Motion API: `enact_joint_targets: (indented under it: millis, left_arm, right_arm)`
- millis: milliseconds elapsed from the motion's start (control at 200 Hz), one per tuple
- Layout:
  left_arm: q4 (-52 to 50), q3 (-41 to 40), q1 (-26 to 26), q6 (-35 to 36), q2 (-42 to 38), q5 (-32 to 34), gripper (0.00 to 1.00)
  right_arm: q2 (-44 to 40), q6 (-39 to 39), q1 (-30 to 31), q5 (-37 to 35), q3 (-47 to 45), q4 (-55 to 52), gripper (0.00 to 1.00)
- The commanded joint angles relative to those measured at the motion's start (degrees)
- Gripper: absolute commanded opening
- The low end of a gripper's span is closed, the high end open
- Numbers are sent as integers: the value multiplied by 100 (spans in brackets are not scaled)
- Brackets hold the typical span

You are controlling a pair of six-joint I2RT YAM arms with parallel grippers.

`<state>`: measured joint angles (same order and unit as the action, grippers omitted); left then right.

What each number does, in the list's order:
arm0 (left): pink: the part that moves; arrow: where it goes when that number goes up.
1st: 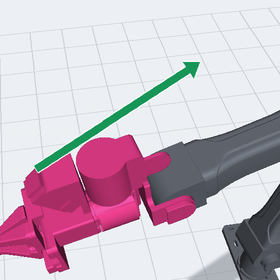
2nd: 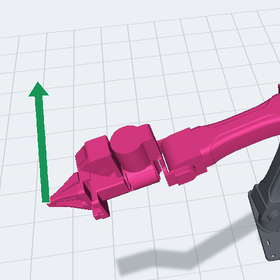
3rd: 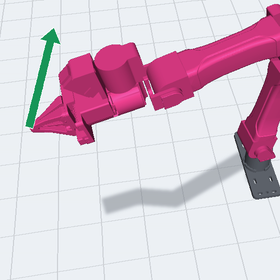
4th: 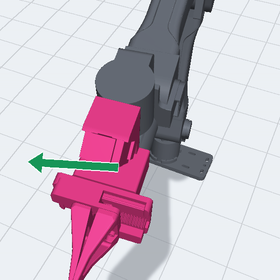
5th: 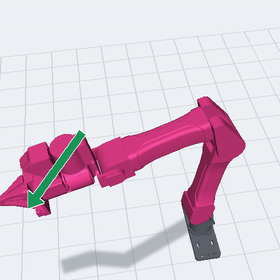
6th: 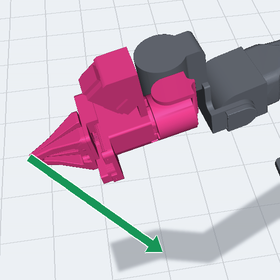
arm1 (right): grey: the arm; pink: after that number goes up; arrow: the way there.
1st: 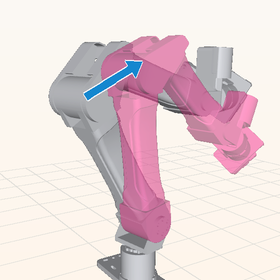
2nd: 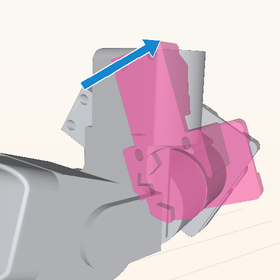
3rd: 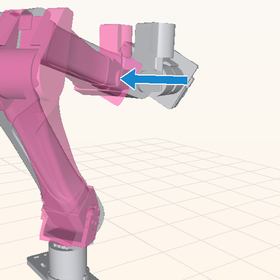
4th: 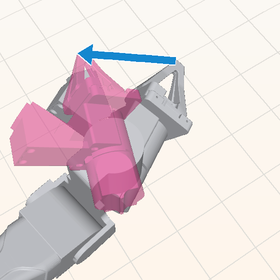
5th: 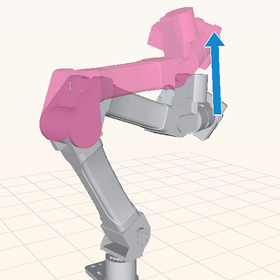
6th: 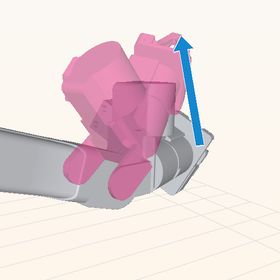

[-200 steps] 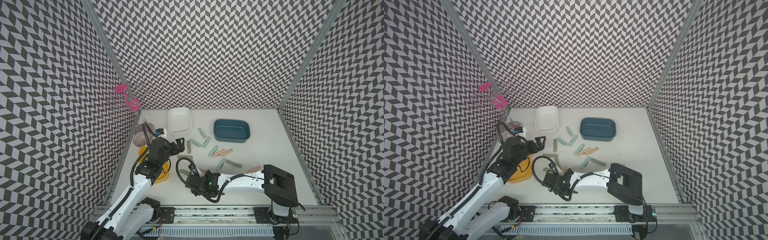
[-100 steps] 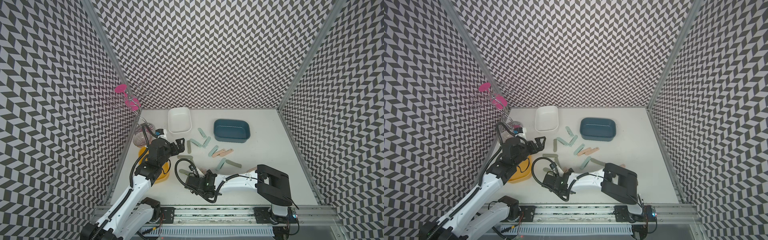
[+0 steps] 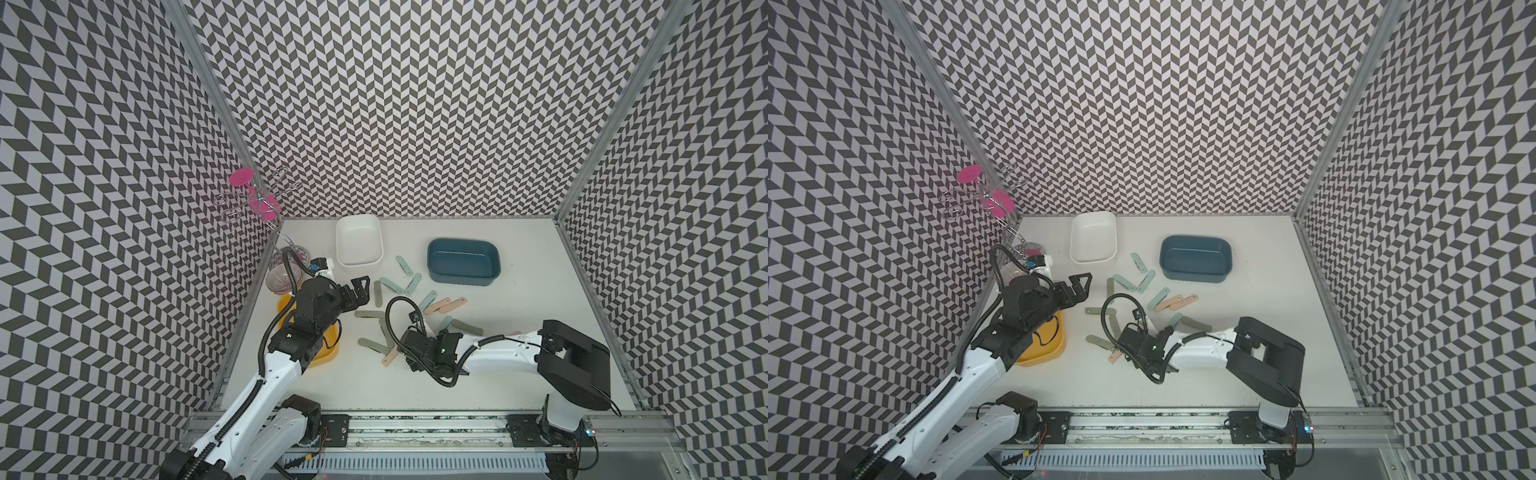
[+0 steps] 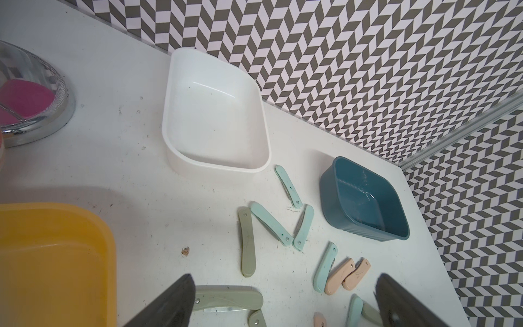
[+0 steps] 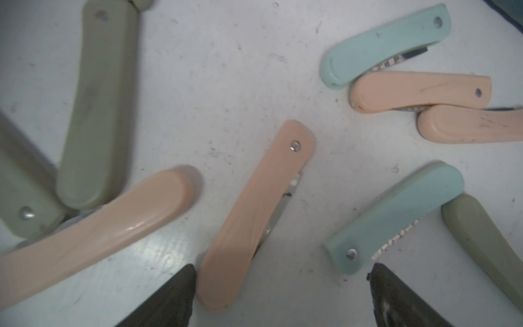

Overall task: Place the fruit knives into the storage box by color
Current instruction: Pick up the fruit knife from the center of the board.

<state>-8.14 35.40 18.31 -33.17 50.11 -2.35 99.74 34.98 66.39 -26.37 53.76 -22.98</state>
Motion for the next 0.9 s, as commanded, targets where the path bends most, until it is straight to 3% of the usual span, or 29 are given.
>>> enact_joint_targets:
  millis: [0,235,896]
  left_arm:
    - [41,-8,-42,-99,-126,-71,100]
    - [102,3,-38,-86,-138,-108,100]
    - [170,20,-39,-64,-95,-196,100]
  right_arm:
    - [-455,74,-72,484,-219,165,93]
    - [-1016,368,-150,1283,-309,748,86]
    - [-104,356,-407,1176,-190,988,58]
